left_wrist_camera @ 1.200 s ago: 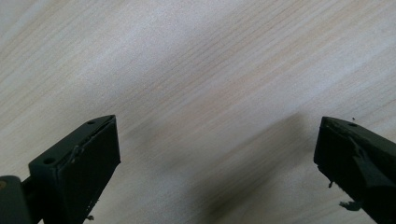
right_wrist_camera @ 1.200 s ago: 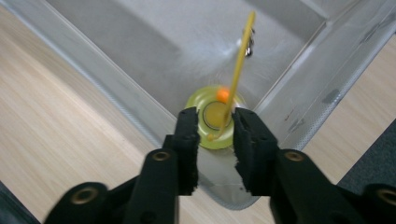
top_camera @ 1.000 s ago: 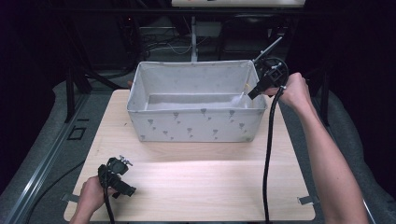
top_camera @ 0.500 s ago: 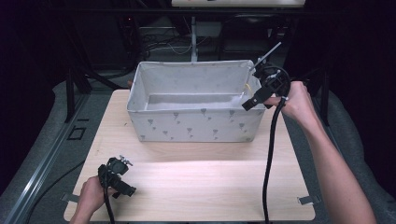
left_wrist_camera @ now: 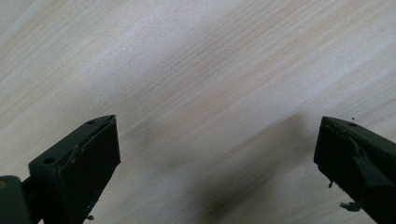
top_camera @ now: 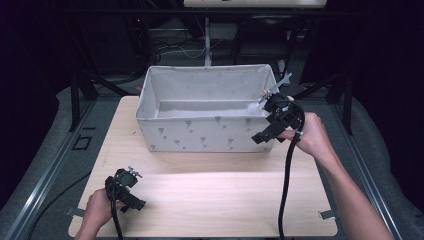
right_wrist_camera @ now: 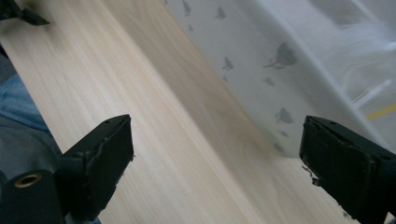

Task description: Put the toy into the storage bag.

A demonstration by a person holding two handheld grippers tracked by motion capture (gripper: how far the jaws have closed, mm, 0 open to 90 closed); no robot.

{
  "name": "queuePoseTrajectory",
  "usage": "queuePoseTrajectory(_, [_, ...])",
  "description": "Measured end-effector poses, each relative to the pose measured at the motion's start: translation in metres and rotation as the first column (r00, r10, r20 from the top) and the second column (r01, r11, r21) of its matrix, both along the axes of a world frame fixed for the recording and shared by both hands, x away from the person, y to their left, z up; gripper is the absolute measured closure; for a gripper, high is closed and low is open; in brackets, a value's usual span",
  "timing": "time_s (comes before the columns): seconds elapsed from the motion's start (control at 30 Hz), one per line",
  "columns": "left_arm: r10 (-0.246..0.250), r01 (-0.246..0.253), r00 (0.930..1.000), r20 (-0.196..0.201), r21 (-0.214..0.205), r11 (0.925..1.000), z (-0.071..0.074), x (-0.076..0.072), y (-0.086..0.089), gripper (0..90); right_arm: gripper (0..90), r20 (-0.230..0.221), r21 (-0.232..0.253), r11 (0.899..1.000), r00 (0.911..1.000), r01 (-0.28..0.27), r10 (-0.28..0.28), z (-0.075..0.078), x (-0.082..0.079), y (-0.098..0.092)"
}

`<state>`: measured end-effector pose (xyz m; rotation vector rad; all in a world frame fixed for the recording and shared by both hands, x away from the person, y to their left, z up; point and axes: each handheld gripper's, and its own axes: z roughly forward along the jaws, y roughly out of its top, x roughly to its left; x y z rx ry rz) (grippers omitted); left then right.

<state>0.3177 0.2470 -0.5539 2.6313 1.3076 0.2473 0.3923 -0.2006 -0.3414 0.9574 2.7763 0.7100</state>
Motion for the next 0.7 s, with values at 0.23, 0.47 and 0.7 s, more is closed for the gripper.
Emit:
queuePoseTrajectory(0.23, [0.000,0.000,1.0000,0.000,0.001,1.0000,0.000,0.000,0.000,0.4,5.6,-0.025,0.028,0.999,0.9986,-0.046,0.047,-0.038,-0.022,0.005])
queuePoseTrajectory(0.47, [-0.002,0.002,1.0000,-0.002,0.001,1.0000,0.000,0.000,0.000,0.4,4.1,-0.076,0.034,0.999,0.9964,-0.034,0.036,-0.090,-0.044,0.002])
queuePoseTrajectory(0.7, [-0.002,0.002,1.0000,-0.003,-0.001,1.0000,-0.001,0.001,-0.001,0.4,3.5,-0.098,0.010,1.000,0.9949,-0.022,0.023,-0.129,-0.054,-0.005])
